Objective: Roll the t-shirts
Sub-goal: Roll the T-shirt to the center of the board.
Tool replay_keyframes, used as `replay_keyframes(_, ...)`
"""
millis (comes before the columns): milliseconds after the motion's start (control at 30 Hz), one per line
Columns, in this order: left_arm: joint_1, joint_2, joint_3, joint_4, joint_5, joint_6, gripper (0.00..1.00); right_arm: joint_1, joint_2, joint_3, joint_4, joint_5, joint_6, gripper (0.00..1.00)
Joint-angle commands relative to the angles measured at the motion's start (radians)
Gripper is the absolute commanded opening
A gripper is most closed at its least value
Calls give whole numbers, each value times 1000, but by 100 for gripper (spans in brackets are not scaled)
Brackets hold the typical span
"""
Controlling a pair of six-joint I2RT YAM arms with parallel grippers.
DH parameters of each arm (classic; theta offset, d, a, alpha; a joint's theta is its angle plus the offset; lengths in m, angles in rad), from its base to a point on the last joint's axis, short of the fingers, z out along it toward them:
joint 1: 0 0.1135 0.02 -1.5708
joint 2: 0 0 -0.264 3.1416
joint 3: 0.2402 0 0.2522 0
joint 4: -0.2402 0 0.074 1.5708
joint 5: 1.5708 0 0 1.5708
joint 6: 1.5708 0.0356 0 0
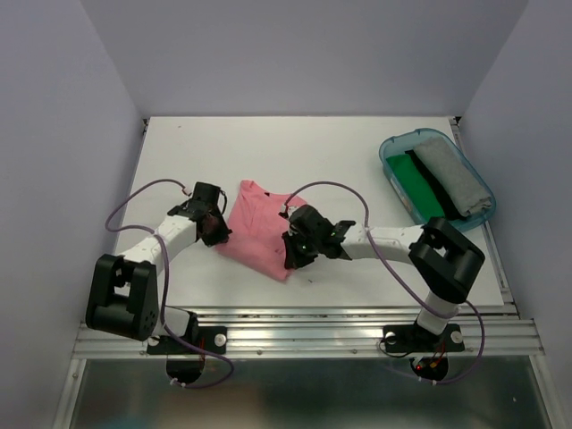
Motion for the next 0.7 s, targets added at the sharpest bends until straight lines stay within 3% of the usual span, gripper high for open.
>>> replay_keyframes(0, 2, 10, -11, 34, -3, 10, 0, 5, 51, -11, 17, 28, -12, 1)
replay_keyframes(167, 3, 30, 14, 29, -5, 13, 0, 5, 14, 30, -13, 61, -39, 1)
replay_keyframes(400, 5, -68, 211, -125, -106, 65, 2, 33, -90, 133, -125, 149, -112, 4)
replay_keyframes(533, 26, -104, 318, -201, -149, 113, 31, 93, -90, 216, -190, 276, -176, 20)
replay_keyframes(667, 62, -119, 395, -248, -172, 147, 39, 166, -37, 302, -221, 382, -254, 45)
